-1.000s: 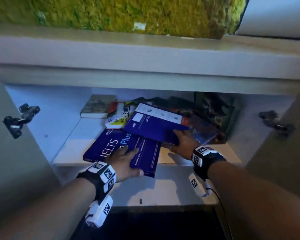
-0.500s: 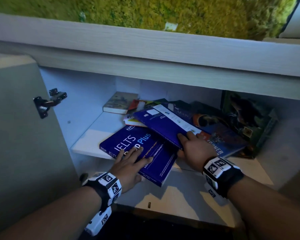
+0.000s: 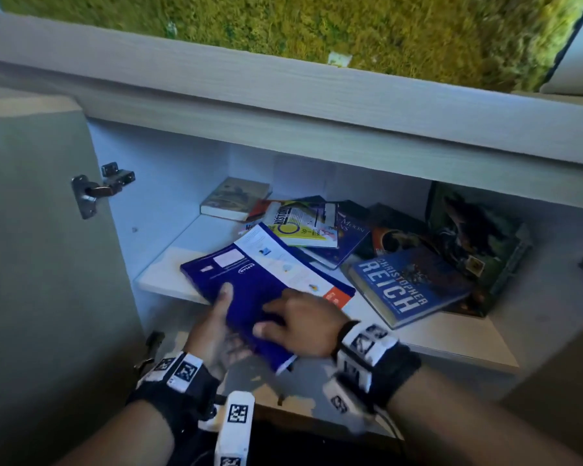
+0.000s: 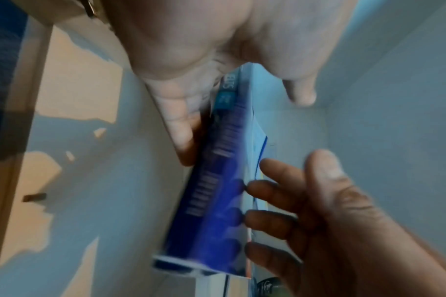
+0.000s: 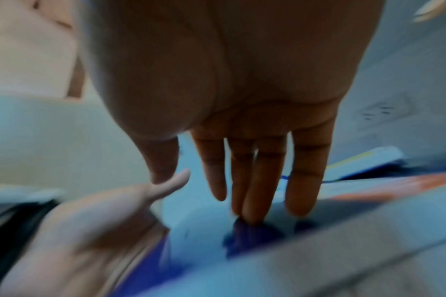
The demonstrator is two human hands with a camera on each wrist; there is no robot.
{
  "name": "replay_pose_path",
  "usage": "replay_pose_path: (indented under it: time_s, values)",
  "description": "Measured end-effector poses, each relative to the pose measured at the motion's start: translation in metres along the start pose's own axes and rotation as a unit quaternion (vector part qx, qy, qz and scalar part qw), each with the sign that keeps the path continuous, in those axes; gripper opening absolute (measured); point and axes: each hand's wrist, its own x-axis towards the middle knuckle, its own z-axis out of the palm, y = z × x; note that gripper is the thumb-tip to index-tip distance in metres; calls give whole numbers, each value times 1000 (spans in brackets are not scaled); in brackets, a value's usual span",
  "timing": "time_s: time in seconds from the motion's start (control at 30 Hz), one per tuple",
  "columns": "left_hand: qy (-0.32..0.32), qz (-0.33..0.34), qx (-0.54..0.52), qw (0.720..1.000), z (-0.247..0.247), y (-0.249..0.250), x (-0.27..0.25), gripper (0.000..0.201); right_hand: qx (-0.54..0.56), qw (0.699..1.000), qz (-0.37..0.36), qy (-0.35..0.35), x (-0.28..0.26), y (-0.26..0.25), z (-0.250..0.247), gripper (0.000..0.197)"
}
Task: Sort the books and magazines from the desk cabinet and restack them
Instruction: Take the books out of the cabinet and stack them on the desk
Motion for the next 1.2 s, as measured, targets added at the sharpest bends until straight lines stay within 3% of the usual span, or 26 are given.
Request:
replay_pose_path:
  time_s: [0.07,0.17,0.27,0.37,0.43,0.53,0.6,0.67,0.77,1.0,1.2]
  values:
    - [10,16,30,999,6,-1,7,35,109,994,24,19,13,31,-19,44]
    - [41,27,63,997,-5,-3,20,37,87,983,111,121,34,87,-45,37]
    - [69,56,113,990,-20,-11,34,30,23,979,159,128,72,137,-51,64]
    - [77,64,151,984,-24,-11,47,48,-72,977,174,102,108,167,-45,99]
    - [67,63,137,986,-22,-11,55,46,-53,979,180,80,127,182,-39,106]
    - [58,62,116,990,-21,-10,58,40,-13,980,172,100,141,202,-28,97]
    - [53,57,116,990,-22,-8,57,42,8,975,184,126,141,200,-23,80]
    - [57,42,111,991,-22,-5,56,45,-22,970,198,140,139,189,-23,58]
    - [64,21,116,991,-21,-3,54,47,-90,963,207,150,131,171,-34,44]
    - [64,12,127,990,-17,2,45,41,-122,953,208,184,85,148,-82,39]
    - [51,3,126,991,-18,3,49,48,-28,948,194,249,38,145,-81,41]
